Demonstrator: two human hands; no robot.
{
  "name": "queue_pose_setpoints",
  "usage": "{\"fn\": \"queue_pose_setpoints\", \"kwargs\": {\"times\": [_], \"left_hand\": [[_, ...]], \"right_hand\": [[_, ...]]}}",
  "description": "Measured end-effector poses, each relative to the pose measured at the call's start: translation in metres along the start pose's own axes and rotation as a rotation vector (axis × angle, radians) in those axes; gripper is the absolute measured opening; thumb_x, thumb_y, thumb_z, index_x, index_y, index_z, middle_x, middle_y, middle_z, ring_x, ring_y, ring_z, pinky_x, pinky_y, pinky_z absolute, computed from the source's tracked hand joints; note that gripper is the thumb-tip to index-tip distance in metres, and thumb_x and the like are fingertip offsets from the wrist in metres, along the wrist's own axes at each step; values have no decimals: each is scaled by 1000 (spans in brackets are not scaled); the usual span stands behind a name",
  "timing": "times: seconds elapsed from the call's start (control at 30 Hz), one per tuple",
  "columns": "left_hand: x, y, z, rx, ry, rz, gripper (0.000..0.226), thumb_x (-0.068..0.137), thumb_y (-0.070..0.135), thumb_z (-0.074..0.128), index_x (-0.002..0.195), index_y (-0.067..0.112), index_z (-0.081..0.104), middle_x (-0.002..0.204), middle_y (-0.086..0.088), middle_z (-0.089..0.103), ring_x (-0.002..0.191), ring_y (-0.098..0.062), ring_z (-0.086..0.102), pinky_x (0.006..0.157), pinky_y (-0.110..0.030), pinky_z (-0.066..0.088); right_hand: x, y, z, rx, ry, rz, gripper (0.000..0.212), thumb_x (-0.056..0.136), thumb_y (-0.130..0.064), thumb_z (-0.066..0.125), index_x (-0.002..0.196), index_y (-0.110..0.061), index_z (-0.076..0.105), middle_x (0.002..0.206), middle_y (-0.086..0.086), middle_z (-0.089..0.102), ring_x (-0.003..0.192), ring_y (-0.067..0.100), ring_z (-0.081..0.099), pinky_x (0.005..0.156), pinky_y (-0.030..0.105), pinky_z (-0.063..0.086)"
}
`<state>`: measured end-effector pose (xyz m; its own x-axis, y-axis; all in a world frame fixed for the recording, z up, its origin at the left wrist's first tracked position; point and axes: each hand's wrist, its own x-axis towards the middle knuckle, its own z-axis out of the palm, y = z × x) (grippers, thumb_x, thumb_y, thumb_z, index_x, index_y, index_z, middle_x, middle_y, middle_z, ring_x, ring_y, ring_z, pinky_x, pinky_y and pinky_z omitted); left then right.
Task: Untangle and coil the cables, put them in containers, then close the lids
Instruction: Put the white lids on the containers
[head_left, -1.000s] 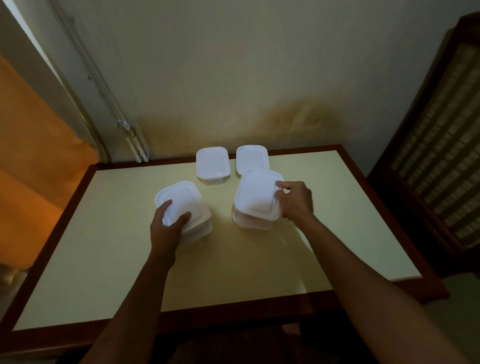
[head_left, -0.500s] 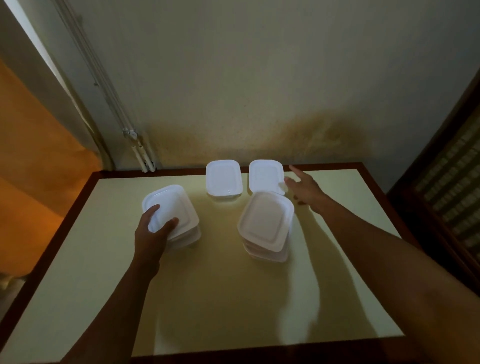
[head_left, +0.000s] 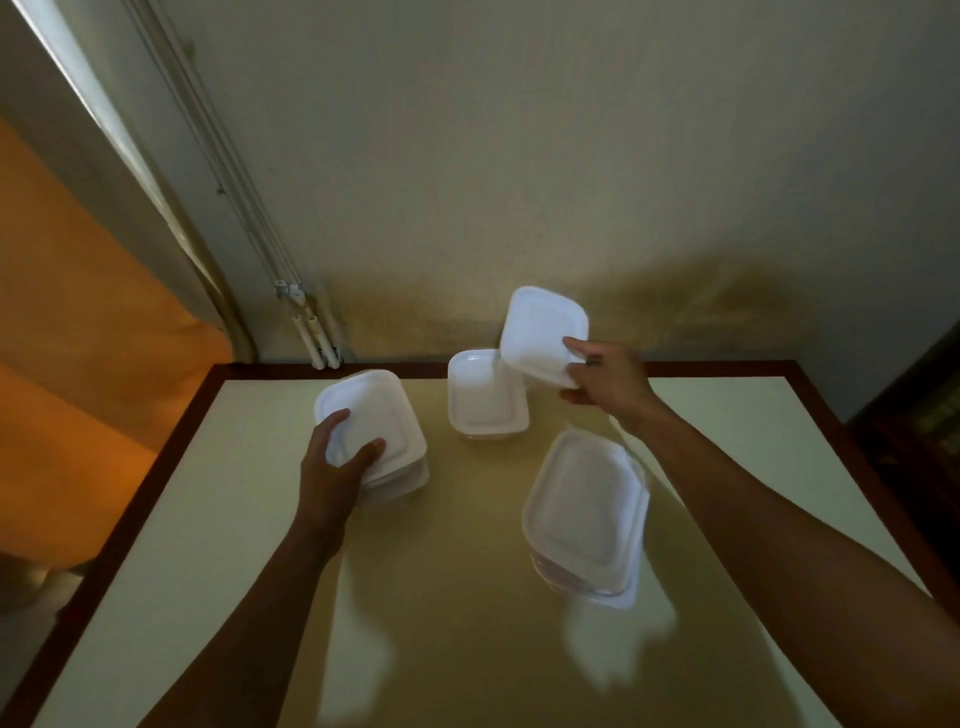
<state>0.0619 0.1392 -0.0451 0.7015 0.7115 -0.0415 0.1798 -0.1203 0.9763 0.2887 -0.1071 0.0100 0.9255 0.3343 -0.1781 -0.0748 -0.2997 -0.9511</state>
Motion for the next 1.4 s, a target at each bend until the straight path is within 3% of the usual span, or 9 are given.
{"fn": "queue_pose_setpoints", "kwargs": {"times": [0.13,0.27,0.37,0.5,0.73,0.83,0.97,1.3,1.4], "left_hand": [[0,1,-1,-36,-8,-29,55,86,26,72,133,33,43,131,4,42,113,-19,46,78,-31,48],[0,3,-1,-49,-15,-41,55,86,28,72,132,34,43,129,6,42,110,-14,46,75,-27,46],[1,4,-2,-66,-24,-39,55,86,27,72,133,33,43,129,5,43,109,-12,47,75,-26,47],[-1,3,-3,-75,-22,-17,56,87,24,71,134,30,42,129,5,42,109,-13,46,75,-26,46],[-1,4,0,-59,10,-41,57,87,25,71,136,28,43,132,3,40,116,-22,43,88,-39,46],[-1,2,1,-55,31,-50,56,86,27,72,134,29,43,137,-1,41,117,-23,43,90,-43,46],[-1,1,5,-65,57,-30,56,86,26,72,133,30,43,133,4,41,115,-21,43,78,-30,44],[45,3,16,-34,-86,-10,53,87,24,70,132,33,44,132,3,40,116,-21,44,87,-37,47],[67,11,27,-34,-152,-4,52,87,21,70,132,32,47,128,4,40,115,-21,45,80,-31,45]], "right_hand": [[-4,-15,46,-394,-58,-172,38,91,-5,58,128,-7,64,118,18,68,97,34,69,84,49,58],[-10,-3,54,-650,-63,-256,21,92,-14,54,83,-6,71,86,12,69,81,26,62,76,33,47],[-33,-2,26,-659,14,-259,35,94,-32,59,128,-21,65,127,8,65,120,28,57,100,38,45],[-115,32,-26,-466,235,-47,54,91,-52,61,141,-38,49,146,11,50,138,34,39,109,54,38],[-218,52,7,68,-11,112,97,77,-40,82,153,-41,21,140,-17,36,129,12,41,104,38,45],[-205,60,21,62,147,68,95,75,-27,85,150,-34,27,129,-19,41,121,10,42,85,24,43],[-178,58,24,125,254,53,94,78,-13,81,152,-30,26,133,-13,40,116,12,41,87,32,39],[-68,19,1,193,70,198,77,87,-4,53,147,-47,31,135,-6,36,111,21,46,79,39,51],[-37,11,-6,95,-58,215,78,78,-7,52,137,-57,41,138,-5,39,114,25,50,88,53,52]]}}
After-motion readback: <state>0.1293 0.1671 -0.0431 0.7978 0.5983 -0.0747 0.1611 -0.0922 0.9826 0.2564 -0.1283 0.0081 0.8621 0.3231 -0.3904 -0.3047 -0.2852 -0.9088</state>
